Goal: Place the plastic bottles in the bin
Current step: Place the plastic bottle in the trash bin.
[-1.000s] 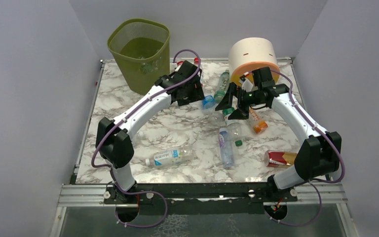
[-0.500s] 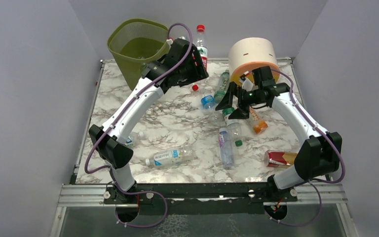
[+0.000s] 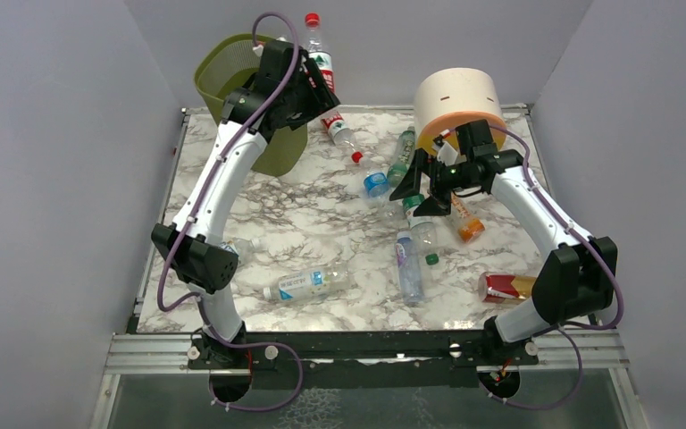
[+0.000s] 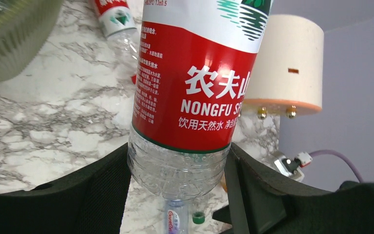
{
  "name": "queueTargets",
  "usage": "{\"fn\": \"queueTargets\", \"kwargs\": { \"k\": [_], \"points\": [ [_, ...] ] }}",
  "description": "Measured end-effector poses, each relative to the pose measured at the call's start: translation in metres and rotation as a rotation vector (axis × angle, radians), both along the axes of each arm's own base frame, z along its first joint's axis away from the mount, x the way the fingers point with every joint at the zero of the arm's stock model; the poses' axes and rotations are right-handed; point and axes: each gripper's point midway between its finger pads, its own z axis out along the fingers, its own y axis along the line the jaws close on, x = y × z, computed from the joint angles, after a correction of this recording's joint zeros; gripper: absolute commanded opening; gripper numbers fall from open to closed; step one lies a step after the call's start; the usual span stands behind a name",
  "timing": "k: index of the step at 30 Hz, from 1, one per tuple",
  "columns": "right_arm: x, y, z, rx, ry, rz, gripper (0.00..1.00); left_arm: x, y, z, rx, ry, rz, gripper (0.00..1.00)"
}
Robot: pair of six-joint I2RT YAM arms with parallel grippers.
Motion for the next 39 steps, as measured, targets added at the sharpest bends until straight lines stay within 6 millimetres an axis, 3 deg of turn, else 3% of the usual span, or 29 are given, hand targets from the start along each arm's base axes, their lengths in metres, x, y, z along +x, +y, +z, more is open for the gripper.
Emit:
{"fn": "queueTargets", "kwargs": {
  "k": [9,15,26,30,39],
  "points": [
    [0.001,0.000,-0.002,-0.001,0.005,0.000,1.00,0.030,0.071,0.017,-0.022,-0.029,0.136,0.63],
    [0.001,0.000,-0.002,-0.001,0.005,0.000,1.00,0.039,0.085,0.025,-0.036,-0.047,0.162,0.63],
    [0.001,0.000,-0.002,-0.002,0.005,0.000,1.00,0.063,0.124,0.001,-0.003,-0.007,0.228,0.63],
    [0.001,0.000,-0.002,-0.002,0.005,0.000,1.00,0.068,0.138,0.002,0.007,-0.015,0.249,0.63],
    [0.001,0.000,-0.005,-0.004,0.013,0.001,1.00,0.075,0.148,0.000,0.028,-0.028,0.253,0.64]
  ]
}}
